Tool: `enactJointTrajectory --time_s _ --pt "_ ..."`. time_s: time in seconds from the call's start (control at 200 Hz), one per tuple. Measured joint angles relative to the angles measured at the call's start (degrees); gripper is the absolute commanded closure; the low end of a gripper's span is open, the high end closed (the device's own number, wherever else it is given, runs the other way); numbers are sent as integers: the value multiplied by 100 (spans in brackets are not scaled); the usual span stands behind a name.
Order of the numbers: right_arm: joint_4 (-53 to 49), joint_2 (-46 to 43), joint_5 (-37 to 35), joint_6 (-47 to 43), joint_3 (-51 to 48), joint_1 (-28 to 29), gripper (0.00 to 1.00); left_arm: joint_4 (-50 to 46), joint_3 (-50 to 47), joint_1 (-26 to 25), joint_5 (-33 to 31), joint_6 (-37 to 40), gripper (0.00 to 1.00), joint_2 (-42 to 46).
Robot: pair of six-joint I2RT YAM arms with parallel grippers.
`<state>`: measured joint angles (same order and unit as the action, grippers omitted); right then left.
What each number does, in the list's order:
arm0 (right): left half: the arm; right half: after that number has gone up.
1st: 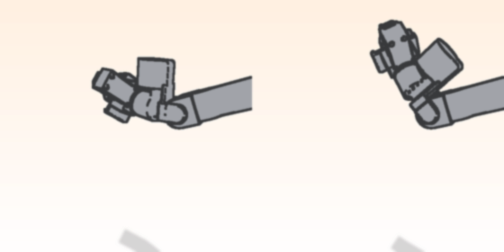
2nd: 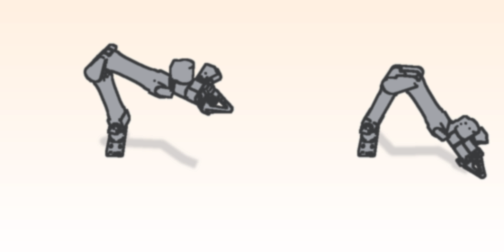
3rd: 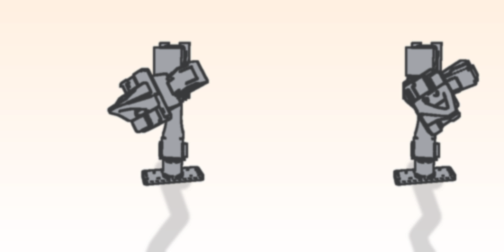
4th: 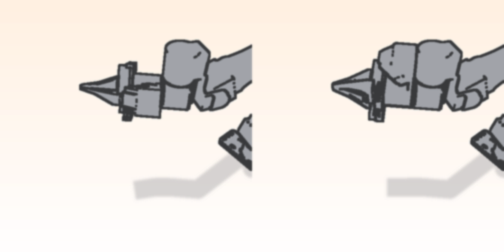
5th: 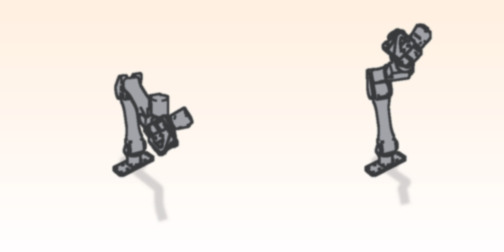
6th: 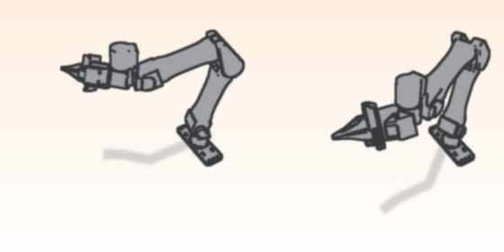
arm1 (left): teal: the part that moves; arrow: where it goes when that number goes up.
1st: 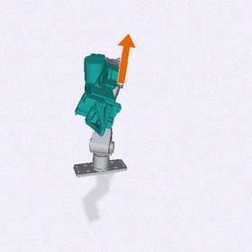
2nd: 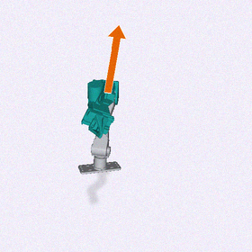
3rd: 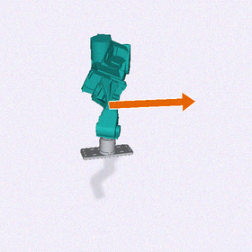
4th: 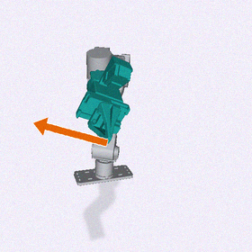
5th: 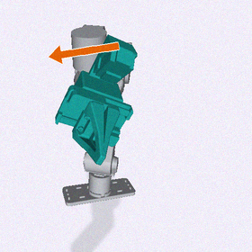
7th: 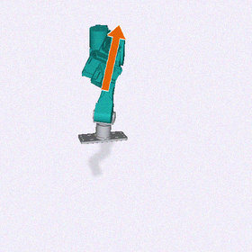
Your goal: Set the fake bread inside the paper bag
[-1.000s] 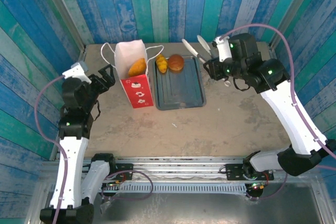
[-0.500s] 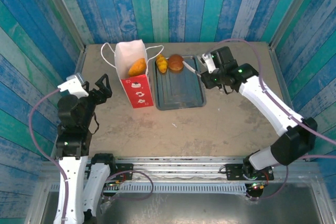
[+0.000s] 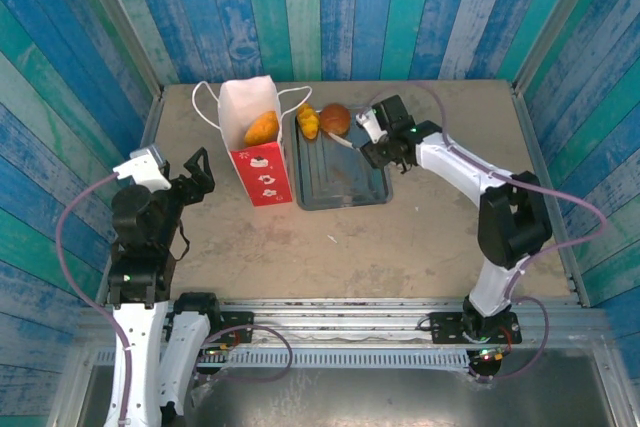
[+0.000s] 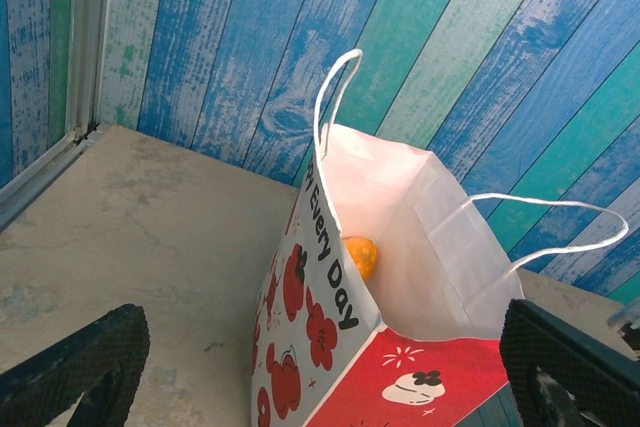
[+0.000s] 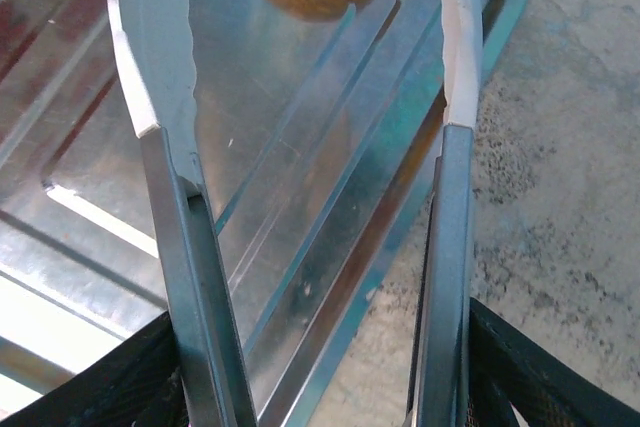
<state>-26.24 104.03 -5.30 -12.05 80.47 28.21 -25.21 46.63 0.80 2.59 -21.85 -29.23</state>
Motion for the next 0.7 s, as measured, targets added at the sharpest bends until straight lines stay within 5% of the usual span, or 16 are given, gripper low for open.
enactJointTrajectory --time_s 0.696 --pt "210 1464 -4 -133 1182 -72 28 -28 -11 0 -66 15 6 -55"
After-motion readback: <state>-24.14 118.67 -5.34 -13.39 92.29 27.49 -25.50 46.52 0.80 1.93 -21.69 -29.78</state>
